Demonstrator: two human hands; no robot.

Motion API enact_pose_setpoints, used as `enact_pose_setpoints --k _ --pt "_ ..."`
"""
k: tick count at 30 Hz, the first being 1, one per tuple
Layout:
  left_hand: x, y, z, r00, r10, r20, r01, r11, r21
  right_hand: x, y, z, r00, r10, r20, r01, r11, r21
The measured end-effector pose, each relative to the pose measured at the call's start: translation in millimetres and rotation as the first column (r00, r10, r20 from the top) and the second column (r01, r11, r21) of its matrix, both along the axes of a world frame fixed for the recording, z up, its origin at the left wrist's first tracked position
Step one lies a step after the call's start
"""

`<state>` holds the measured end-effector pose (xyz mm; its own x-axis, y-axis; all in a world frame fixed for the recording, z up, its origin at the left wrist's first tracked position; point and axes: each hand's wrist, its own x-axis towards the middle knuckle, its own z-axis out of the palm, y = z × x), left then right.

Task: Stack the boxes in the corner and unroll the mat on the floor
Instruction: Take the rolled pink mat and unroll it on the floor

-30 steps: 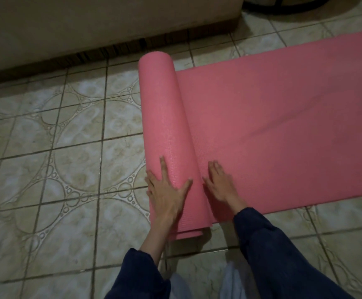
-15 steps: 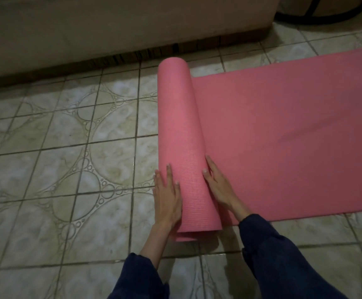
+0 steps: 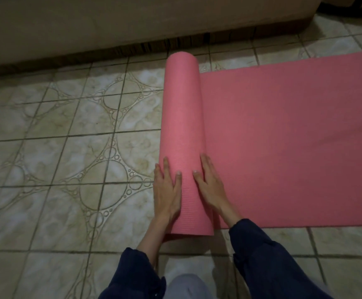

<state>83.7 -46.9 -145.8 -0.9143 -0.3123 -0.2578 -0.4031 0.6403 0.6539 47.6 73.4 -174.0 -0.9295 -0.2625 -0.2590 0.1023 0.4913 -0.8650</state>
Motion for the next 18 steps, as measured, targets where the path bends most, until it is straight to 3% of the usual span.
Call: enact_pose_setpoints --k 3,8,11,13,18 --pt "2 -26 -3 1.0 0.02 0.007 -0.02 1.0 -0.014 4 -19 -1 0.993 -0.045 -0.109 0.043 0.999 -0.023" --pt "9 -62 -11 1.0 0.014 0.022 -0.013 0.999 -0.03 6 -48 -3 0.992 -0.062 0.113 0.075 0.991 -0.112" --pt "12 -80 -13 0.999 0.042 -0.004 -0.042 0.999 -0.017 11 -70 0 0.997 -0.011 -0.078 0.01 1.0 -0.007" --pt "10 -95 -11 0.997 0.07 -0.017 -0.07 0.997 -0.024 10 -82 0 0.989 -0.015 -0.15 0.011 1.0 -0.025" --pt "10 -128 -9 0.998 0.058 0.029 -0.058 0.998 -0.023 5 -123 -1 1.0 -0.028 0.013 0.029 0.998 -0.048"
